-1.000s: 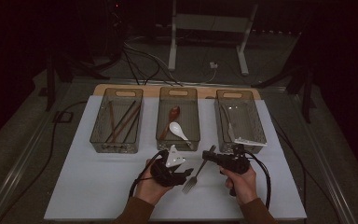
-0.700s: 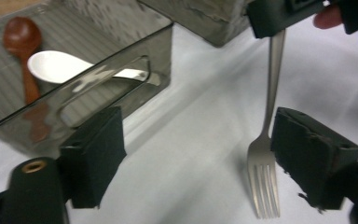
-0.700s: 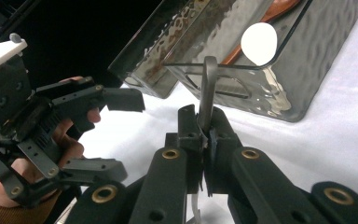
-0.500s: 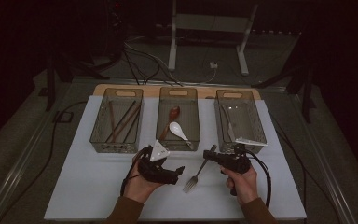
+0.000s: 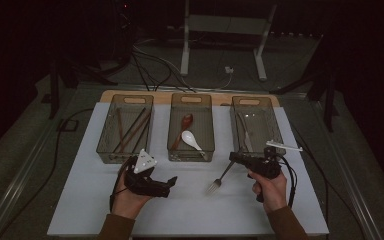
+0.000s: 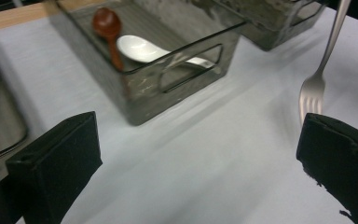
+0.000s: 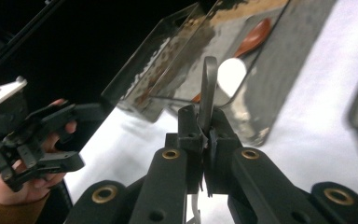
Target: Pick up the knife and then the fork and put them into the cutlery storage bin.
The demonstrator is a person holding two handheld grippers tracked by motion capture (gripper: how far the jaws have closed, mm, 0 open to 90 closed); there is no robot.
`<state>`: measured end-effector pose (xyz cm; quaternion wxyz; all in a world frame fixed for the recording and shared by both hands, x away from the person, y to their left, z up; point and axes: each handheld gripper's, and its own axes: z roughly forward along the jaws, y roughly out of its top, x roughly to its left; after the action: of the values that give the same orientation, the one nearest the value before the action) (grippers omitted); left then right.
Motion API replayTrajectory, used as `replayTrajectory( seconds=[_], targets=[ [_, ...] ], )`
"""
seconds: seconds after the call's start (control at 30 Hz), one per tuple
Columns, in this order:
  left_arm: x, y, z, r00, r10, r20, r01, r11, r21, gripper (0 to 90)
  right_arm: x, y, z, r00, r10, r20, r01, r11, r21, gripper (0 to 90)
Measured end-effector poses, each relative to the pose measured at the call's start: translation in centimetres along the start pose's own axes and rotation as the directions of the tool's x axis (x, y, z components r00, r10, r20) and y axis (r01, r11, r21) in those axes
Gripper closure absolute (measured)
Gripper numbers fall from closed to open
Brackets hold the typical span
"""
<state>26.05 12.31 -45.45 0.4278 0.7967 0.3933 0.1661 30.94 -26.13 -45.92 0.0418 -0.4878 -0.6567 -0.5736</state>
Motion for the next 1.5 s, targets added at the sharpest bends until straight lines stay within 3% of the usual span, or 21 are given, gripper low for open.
replayTrajectory(
  seconds=[0.2, 0.43, 0.57, 0.77, 0.93, 1.07, 1.17, 1.37, 1.43, 1.5],
  targets=[
    [1.1, -0.7, -0.8, 0.9995, -0.022, -0.022, 0.022, 0.9998, 0.0, 0.8, -1.2, 1.6, -1.4, 0.9991, 0.022, 0.036, -0.02, 0.998, -0.055, 87.2],
    [1.5, -1.3, -0.8, 0.999, -0.035, -0.027, 0.036, 0.9994, 0.005, 0.8, -2.7, 3.2, -3.0, 0.9941, 0.076, 0.077, -0.064, 0.986, -0.152, 87.2],
    [1.5, -1.4, -0.6, 0.999, -0.038, -0.024, 0.038, 0.9992, 0.007, 0.8, -3.6, 3.9, -3.7, 0.9884, 0.115, 0.099, -0.092, 0.973, -0.21, 87.2],
    [1.5, -1.4, -0.6, 0.999, -0.037, -0.026, 0.037, 0.9993, 0.006, 0.8, -5.1, 4.8, -4.4, 0.9785, 0.162, 0.128, -0.125, 0.958, -0.257, 87.2],
    [1.5, -1.5, -0.5, 0.999, -0.037, -0.024, 0.037, 0.9993, 0.008, 0.8, -6.3, 5.5, -4.7, 0.9683, 0.22, 0.117, -0.176, 0.936, -0.304, 87.0],
    [1.5, -1.6, -0.6, 0.9989, -0.04, -0.024, 0.04, 0.9992, 0.004, 0.8, -7.2, 6.0, -4.6, 0.9572, 0.249, 0.148, -0.19, 0.927, -0.324, 85.7],
    [1.5, -1.7, -0.7, 0.9987, -0.043, -0.026, 0.043, 0.9991, 0.002, 0.8, -8.0, 6.1, -4.7, 0.9412, 0.292, 0.17, -0.222, 0.914, -0.34, 83.9],
    [1.7, -1.7, -0.7, 0.9987, -0.043, -0.028, 0.043, 0.9991, 0.002, 0.8, -9.4, 6.0, -4.5, 0.9159, 0.347, 0.202, -0.272, 0.907, -0.321, 80.3],
    [1.6, -1.7, -0.7, 0.9986, -0.044, -0.028, 0.044, 0.999, 0.001, 0.8, -9.8, 5.9, -4.4, 0.9034, 0.371, 0.214, -0.296, 0.902, -0.314, 79.1],
    [1.6, -1.7, -0.7, 0.9986, -0.043, -0.029, 0.043, 0.9991, 0.001, 0.8, -9.9, 5.9, -4.3, 0.8954, 0.379, 0.234, -0.302, 0.903, -0.305, 77.8]
  ],
)
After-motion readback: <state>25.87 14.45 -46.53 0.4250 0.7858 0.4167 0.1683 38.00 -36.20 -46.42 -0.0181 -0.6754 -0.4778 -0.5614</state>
